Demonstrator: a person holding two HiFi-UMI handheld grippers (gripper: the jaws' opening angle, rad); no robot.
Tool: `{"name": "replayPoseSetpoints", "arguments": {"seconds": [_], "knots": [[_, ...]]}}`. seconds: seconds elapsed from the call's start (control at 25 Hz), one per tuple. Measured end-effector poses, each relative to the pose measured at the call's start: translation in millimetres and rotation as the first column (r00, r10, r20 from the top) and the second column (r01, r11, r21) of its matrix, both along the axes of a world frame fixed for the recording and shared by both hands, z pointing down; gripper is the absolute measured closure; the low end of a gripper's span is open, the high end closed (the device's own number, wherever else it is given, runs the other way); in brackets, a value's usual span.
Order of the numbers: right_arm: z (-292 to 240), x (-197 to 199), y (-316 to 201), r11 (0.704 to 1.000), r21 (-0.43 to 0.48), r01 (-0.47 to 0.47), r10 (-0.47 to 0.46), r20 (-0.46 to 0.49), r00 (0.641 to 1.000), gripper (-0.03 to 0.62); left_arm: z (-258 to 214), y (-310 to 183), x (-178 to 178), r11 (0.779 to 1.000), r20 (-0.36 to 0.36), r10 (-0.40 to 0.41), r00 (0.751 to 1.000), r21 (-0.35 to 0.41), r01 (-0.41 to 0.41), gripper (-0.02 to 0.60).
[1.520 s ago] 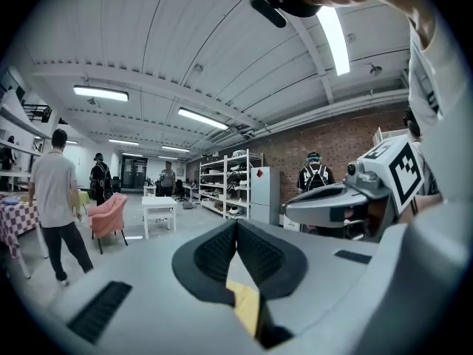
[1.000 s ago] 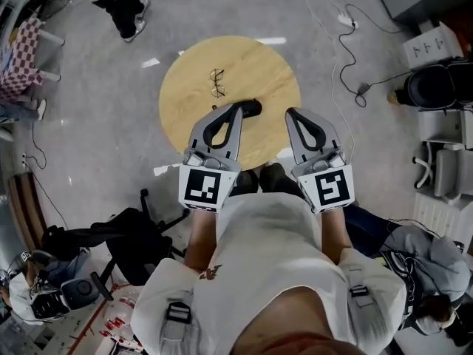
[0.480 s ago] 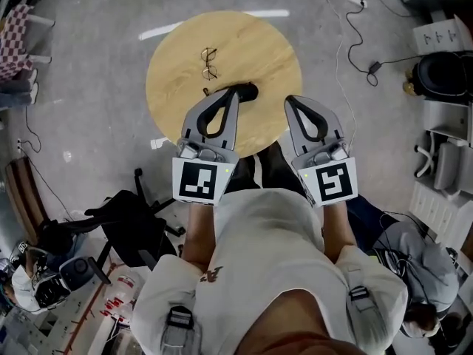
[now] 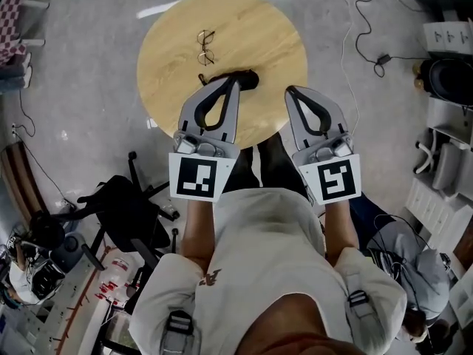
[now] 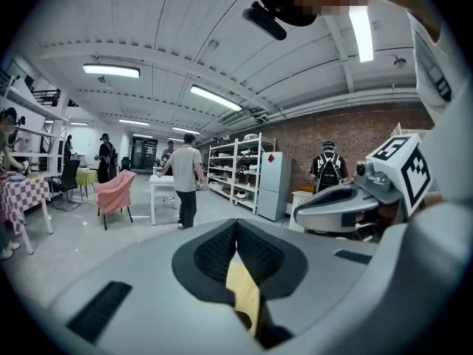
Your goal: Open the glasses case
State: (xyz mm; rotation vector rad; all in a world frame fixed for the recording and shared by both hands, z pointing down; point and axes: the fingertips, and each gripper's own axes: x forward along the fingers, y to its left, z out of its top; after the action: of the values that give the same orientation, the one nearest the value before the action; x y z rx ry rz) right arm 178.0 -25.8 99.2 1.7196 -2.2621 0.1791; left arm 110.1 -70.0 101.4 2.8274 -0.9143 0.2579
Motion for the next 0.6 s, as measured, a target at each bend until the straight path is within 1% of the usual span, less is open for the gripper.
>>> {"name": "replayPoseSetpoints", "arguments": {"seconds": [0.32,0.6], "knots": [[46,0,-5,0.998,-0.054,0.028,-0.026,0.025,0.999,0.574,41,-1,0,0.999,0.025,-0.034,0.999,-0.038,0.035,0.561],[82,-2,-12,0.994,-0.098,0.042,-0.038,0.042,0.998,0.574,77,-1,-5,0.994,0.055,-0.061,0.997,-0.088,0.066,0.561]]}}
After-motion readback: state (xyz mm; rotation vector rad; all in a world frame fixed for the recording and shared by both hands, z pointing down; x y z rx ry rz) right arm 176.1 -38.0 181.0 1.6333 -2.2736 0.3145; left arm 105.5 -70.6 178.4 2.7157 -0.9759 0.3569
